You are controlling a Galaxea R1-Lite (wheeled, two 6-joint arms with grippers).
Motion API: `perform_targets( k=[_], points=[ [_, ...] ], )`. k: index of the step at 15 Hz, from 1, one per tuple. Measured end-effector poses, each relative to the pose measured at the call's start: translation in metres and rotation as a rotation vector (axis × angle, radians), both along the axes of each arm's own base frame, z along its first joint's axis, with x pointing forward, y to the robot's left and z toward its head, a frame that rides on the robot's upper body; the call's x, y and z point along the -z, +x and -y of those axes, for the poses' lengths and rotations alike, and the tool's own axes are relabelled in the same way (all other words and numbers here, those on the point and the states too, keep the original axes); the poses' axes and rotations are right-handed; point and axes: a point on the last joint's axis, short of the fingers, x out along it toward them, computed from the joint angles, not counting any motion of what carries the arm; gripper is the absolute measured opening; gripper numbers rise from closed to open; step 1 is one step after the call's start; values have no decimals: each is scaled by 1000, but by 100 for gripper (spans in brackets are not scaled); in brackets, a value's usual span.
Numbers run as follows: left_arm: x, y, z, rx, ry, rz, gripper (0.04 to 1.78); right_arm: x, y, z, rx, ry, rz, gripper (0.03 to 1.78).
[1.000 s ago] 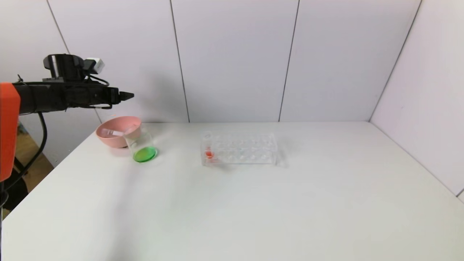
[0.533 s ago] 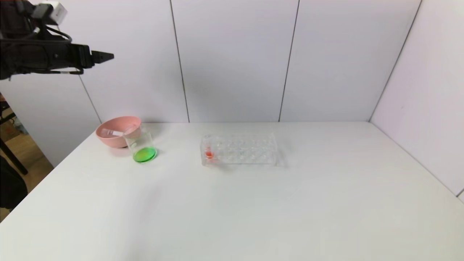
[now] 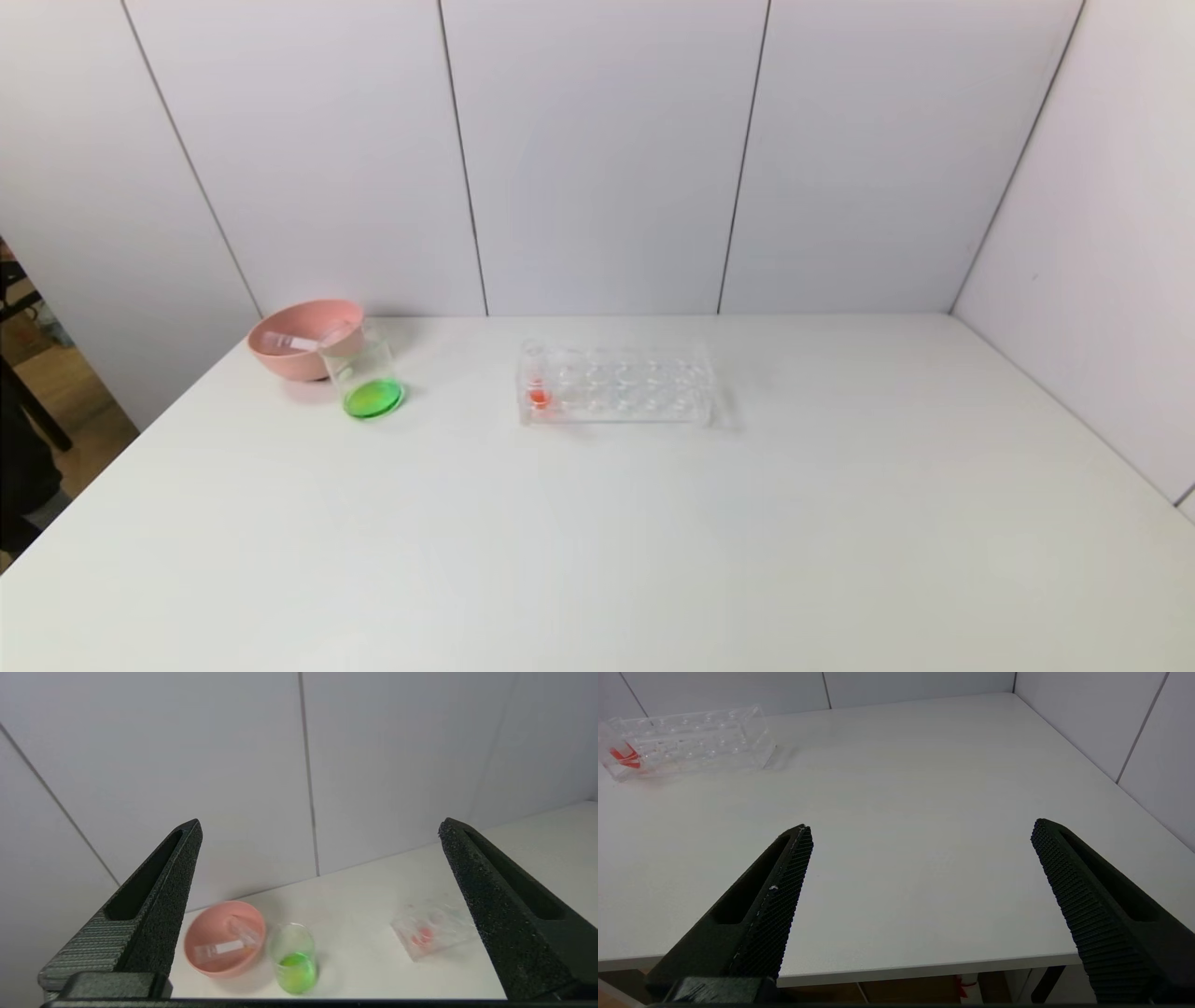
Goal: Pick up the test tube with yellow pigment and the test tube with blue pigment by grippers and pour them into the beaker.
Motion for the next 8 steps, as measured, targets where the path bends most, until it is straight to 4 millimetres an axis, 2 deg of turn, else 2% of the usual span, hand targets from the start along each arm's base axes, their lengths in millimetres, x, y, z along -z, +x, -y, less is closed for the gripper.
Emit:
perform_targets(
  k=[5, 8],
  points=[
    [4, -142, 38, 353, -41, -40, 176, 0, 0, 0, 0, 0, 0, 171],
    [17, -231, 52, 487, -83, -49, 176, 0, 0, 0, 0, 0, 0, 171]
  ],
)
